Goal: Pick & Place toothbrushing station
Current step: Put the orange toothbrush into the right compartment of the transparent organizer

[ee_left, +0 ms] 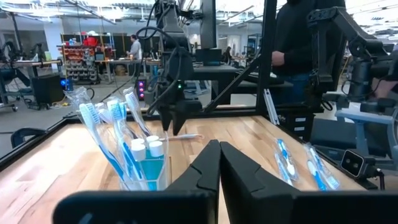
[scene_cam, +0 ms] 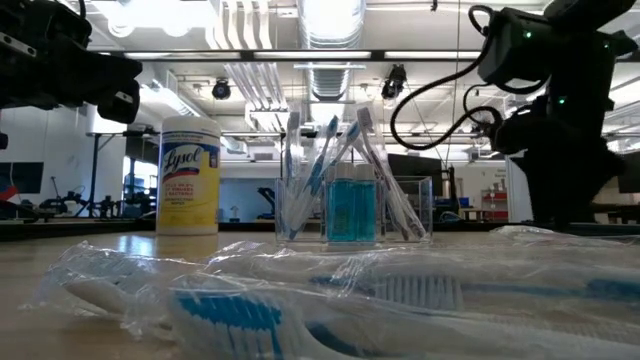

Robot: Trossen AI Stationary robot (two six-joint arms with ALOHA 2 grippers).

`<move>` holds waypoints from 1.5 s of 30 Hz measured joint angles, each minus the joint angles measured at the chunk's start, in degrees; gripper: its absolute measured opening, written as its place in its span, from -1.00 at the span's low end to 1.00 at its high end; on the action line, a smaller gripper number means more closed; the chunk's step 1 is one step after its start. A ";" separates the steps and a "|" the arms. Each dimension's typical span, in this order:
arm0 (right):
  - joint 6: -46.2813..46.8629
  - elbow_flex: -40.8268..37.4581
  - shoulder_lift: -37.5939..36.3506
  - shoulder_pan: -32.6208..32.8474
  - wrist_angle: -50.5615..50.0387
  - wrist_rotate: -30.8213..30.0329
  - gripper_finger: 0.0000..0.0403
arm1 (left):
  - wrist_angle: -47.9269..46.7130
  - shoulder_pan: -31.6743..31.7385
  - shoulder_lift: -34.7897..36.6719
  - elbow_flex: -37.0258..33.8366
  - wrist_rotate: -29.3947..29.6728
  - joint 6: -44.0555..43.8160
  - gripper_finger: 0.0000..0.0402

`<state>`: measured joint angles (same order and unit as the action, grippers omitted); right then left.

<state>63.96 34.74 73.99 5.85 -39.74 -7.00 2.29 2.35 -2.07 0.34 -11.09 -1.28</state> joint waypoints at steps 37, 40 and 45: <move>-11.21 2.60 11.31 -2.87 3.64 3.23 -0.89 | -0.53 0.02 -0.35 0.00 -0.02 -0.70 -0.86; -11.40 2.58 11.31 -2.87 3.47 3.21 -0.92 | -0.53 0.00 -0.35 0.00 -0.02 -0.70 -0.87; -12.30 2.91 10.91 -2.87 3.08 3.09 -0.89 | -0.56 0.02 -0.47 0.00 0.00 -0.68 -0.90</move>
<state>51.66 37.65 84.89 2.98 -36.66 -3.91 1.73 2.37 -2.53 0.34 -11.09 -1.96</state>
